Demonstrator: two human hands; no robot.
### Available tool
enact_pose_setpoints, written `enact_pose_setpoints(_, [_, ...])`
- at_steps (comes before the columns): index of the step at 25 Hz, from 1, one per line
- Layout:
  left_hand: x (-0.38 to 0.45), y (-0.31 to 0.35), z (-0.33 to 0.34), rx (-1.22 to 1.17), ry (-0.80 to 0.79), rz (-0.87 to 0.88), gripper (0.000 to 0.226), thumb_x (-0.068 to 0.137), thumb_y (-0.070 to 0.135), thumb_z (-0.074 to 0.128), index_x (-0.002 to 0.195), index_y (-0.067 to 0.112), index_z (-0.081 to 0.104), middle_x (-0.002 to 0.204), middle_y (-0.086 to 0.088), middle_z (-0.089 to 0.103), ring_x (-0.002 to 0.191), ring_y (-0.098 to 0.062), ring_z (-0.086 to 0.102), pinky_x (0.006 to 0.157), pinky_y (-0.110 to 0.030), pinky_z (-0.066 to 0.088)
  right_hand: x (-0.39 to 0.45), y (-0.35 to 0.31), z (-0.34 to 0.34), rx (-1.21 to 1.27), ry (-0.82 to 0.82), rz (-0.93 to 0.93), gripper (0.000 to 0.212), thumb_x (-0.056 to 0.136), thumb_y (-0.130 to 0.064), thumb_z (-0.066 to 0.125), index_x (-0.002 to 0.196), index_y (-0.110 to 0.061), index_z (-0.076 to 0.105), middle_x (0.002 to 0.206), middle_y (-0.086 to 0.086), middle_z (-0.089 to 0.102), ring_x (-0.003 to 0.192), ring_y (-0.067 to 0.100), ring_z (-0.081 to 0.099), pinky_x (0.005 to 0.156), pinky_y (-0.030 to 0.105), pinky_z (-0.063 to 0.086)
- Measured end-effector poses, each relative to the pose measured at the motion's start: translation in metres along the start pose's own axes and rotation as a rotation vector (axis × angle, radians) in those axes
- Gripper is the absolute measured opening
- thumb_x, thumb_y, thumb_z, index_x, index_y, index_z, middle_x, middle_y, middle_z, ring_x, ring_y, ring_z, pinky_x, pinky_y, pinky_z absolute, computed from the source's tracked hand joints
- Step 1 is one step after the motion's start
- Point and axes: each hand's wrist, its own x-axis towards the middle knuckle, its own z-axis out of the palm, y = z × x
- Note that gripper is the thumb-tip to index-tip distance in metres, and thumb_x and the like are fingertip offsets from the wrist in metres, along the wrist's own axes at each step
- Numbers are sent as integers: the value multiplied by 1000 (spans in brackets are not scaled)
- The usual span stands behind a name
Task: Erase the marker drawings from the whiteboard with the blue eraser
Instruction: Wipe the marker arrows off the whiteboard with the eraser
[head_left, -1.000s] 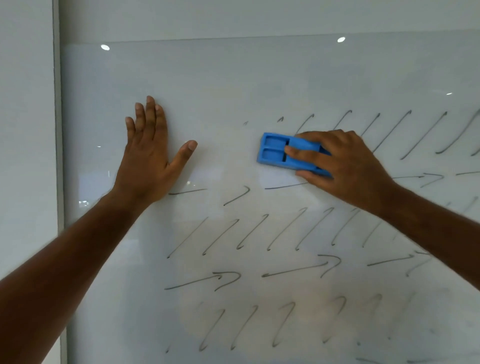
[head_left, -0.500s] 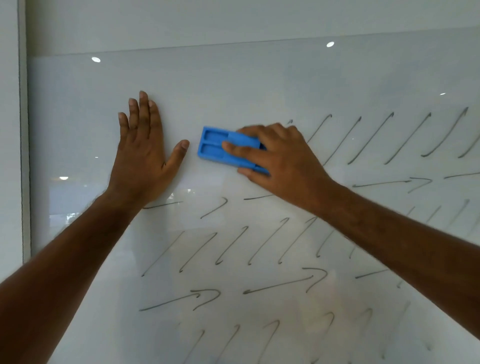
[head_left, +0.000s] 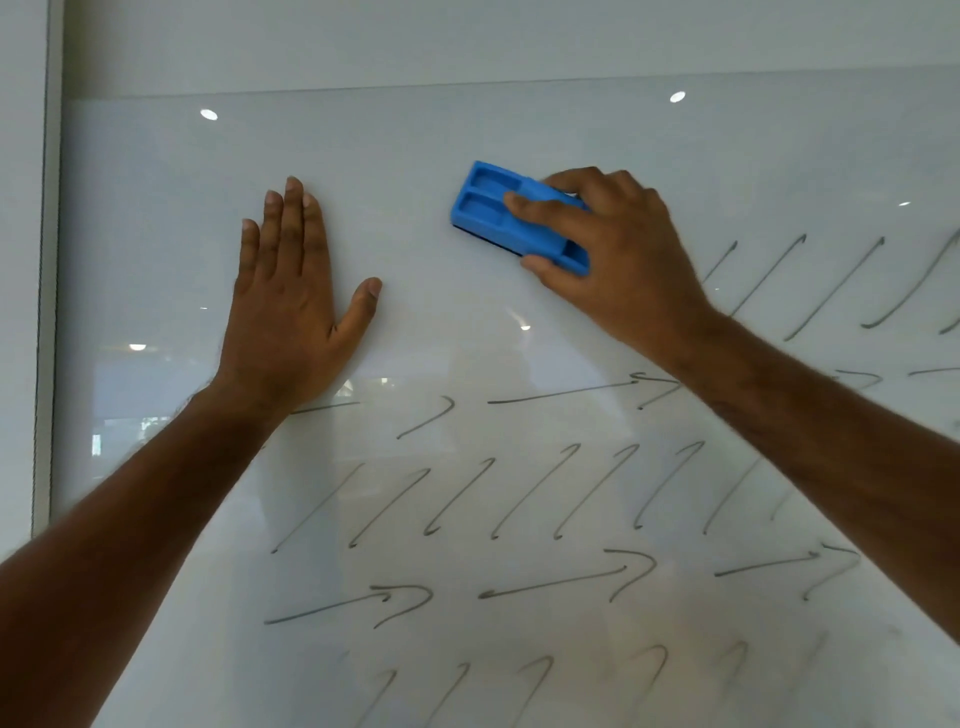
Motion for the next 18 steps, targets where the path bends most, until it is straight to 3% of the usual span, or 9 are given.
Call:
enact_pose_setpoints(4, [-1, 2, -1, -8, -20, -10, 92, 109, 64, 25, 173, 1, 4, 182, -18, 1, 170, -33, -1, 138, -45, -2, -16, -32, 15, -4, 16, -125, 48, 100, -42, 61, 146, -29, 60, 137, 7, 61, 107, 30, 59, 82, 49, 48])
enact_pose_setpoints(8, [-2, 0, -2, -1, -15, -26, 92, 109, 64, 25, 173, 2, 4, 183, -16, 1, 170, -31, -1, 138, -43, -1, -59, -18, 2, -25, -32, -239, 48, 103, -42, 58, 148, -27, 57, 138, 10, 61, 108, 30, 59, 85, 47, 47])
enact_pose_setpoints(14, [-3, 1, -1, 2, -9, -34, 91, 109, 64, 26, 173, 2, 5, 183, -16, 2, 170, -31, 0, 138, -43, -1, -41, 51, -22, 6, 43, 31, 52, 98, -43, 68, 148, -33, 56, 138, 6, 59, 114, 33, 55, 95, 53, 47])
enact_pose_setpoints(18, [-3, 1, -2, 8, -18, -38, 91, 109, 64, 27, 173, 3, 5, 183, -16, 2, 170, -30, 0, 137, -40, -3, -19, 30, -4, 45, 48, 70, 52, 98, -47, 64, 148, -35, 56, 141, 3, 58, 119, 31, 54, 97, 50, 44])
